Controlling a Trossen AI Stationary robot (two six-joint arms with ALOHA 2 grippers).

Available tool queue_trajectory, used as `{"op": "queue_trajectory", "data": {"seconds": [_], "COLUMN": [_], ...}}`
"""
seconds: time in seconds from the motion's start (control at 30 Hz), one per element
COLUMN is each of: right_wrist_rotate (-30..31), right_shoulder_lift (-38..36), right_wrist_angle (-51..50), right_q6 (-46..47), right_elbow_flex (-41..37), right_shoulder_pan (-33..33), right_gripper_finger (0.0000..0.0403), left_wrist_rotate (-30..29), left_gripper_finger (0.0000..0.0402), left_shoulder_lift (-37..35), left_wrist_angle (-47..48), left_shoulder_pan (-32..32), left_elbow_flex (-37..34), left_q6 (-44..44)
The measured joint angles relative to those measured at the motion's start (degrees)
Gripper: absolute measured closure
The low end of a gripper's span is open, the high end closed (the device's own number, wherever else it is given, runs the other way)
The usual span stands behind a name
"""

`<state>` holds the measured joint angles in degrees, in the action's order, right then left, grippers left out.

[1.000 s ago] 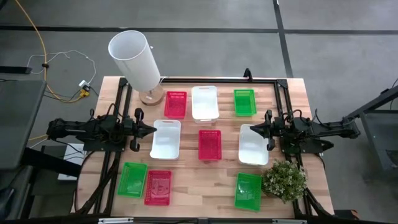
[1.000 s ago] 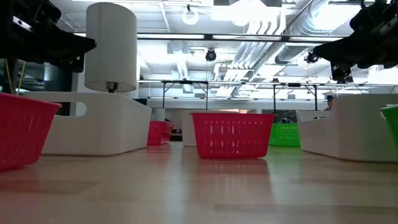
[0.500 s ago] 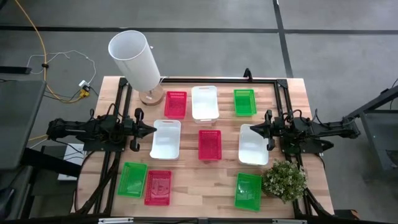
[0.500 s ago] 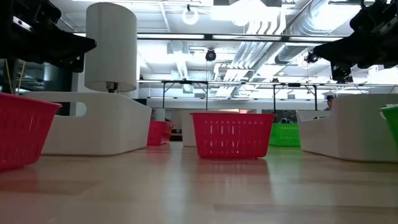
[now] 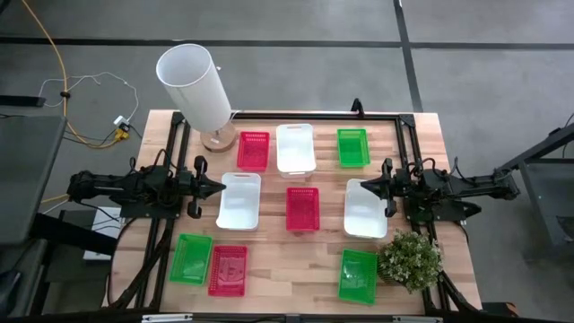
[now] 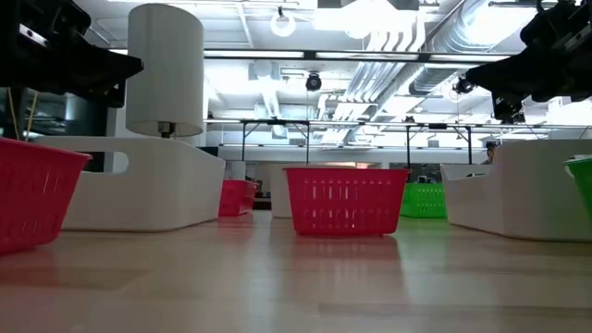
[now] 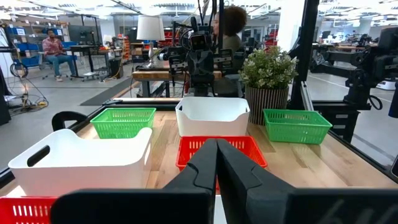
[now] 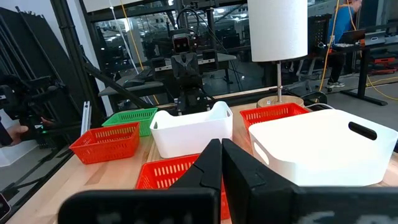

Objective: Stack baskets by color

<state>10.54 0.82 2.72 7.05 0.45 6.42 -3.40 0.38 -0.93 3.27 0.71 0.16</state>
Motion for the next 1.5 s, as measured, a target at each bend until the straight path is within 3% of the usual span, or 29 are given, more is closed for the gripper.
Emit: {"op": "queue_trajectory", "data": {"seconds": [0.87,1.2,1.5], "right_wrist_rotate": [0.0,0.0,4.1], "right_shoulder_lift": [0.0,0.0,0.0], "right_wrist_angle": [0.1,7.9,8.7], "right_q6": [0.0,0.0,0.0], "right_elbow_flex": [0.0,0.0,0.0], "right_shoulder_pan": [0.0,0.0,0.0], "right_gripper_finger": [0.0403,0.0403,0.0403], "left_wrist_rotate": [0.0,0.0,0.0], "left_gripper_finger": [0.0401,0.0401,0.0401], "left_shoulder_lift": [0.0,0.0,0.0], "left_wrist_angle": [0.0,0.0,0.0], "left_shoulder_pan": [0.0,0.0,0.0], "left_elbow_flex": [0.0,0.0,0.0], "left_q6": [0.0,0.0,0.0]}}
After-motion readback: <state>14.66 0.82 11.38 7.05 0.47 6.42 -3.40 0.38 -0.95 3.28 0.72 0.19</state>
